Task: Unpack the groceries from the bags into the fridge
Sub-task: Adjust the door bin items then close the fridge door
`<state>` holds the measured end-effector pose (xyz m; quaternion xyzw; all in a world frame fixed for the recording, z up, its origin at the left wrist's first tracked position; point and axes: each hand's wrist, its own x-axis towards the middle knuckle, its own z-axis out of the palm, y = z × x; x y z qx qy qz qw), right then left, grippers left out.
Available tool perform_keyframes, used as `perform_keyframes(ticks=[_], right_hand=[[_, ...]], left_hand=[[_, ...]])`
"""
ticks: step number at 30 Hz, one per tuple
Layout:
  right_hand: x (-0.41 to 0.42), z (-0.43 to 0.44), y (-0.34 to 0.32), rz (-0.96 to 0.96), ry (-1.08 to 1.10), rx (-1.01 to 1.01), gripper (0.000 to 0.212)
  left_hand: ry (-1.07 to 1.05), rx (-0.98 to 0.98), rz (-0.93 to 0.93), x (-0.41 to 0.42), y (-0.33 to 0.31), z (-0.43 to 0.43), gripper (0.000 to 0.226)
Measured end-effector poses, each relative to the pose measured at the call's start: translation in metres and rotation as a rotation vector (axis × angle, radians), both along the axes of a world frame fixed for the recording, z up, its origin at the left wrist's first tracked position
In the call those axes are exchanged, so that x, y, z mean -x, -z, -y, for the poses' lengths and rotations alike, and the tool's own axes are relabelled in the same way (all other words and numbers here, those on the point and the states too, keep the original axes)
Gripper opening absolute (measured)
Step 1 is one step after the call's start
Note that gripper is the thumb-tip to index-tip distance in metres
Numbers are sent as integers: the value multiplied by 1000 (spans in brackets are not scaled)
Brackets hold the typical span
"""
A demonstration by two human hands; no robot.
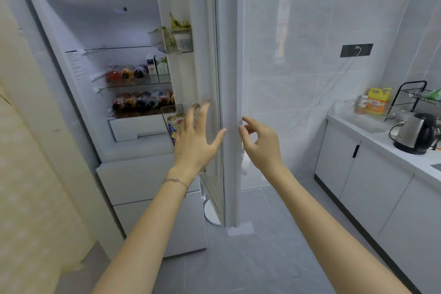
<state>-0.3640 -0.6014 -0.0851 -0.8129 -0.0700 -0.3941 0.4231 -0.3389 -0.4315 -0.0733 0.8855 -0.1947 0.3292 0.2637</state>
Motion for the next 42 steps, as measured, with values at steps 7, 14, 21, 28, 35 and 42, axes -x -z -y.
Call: perform_keyframes(ticks=[7,14,21,28,35,42], right_hand=[[-22,-88,9,103,-308,155,39],[-71,-193,16,55,-424,447,65],[-131,-304,16,23,-382,614,89],[-192,-359,11,-129,-207,624,97],[-262,-383,12,-188,-94,702,99],[-342,-397,15,-120,-47,771,104]], left_hand=[[-25,247,54,-1,8,-82,88],[50,561,-56,-19,13,-191,88],[-90,326,-84,-58,13,-297,107],[-164,373,-118,-133,20,-361,122],[-242,240,-65,-211,29,-393,131],[-571,-33,-49,-288,38,-412,136]])
